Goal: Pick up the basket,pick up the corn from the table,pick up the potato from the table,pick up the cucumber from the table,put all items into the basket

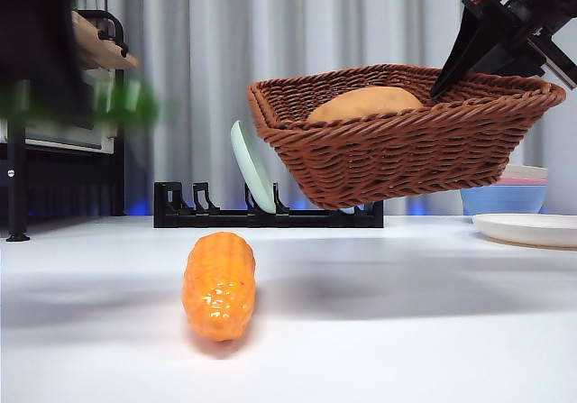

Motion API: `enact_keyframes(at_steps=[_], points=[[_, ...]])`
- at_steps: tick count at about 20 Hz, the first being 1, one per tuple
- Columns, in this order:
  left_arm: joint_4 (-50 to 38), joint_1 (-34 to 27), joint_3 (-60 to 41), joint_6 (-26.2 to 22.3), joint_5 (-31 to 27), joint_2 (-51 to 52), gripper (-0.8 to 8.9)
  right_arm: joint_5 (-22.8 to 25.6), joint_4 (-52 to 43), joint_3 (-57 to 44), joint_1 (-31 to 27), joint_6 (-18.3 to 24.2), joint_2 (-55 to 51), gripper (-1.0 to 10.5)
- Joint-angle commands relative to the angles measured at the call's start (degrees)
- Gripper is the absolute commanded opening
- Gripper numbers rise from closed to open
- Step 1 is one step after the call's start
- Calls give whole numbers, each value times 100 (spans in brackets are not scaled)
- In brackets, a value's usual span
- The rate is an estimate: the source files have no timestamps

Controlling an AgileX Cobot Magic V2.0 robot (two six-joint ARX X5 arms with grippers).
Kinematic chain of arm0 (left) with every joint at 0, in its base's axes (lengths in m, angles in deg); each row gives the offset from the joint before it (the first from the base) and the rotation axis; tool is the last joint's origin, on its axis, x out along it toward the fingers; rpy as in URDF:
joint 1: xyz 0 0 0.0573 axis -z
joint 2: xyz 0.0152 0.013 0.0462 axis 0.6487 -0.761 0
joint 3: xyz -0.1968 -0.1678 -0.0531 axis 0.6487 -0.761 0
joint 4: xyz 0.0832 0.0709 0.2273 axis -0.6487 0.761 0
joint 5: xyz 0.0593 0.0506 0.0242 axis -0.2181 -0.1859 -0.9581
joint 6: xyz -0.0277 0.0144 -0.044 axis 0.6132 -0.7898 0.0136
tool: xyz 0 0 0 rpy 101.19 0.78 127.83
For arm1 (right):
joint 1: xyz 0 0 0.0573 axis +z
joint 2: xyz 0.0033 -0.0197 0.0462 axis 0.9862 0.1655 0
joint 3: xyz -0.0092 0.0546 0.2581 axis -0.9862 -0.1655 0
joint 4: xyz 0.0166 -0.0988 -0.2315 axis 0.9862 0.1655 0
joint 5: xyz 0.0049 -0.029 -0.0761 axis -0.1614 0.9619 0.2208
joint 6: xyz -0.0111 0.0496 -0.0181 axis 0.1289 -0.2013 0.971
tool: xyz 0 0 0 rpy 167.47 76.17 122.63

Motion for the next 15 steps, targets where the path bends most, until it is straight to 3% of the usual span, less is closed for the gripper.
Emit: enact_keyframes(at_steps=[1, 5, 8, 15], points=[[-525, 2, 514, -284, 684, 306, -8, -61, -94, 9, 11, -57, -7, -12], [-2951, 33, 695, 804, 929, 203, -8, -63, -92, 9, 129, -66, -7, -12], [-4146, 157, 695, 1344, 839, -372, -8, -61, -92, 9, 254, -103, -7, -12], [-4562, 474, 695, 1408, -402, -1816, -7, -61, -92, 9, 511, -107, -4, -12]])
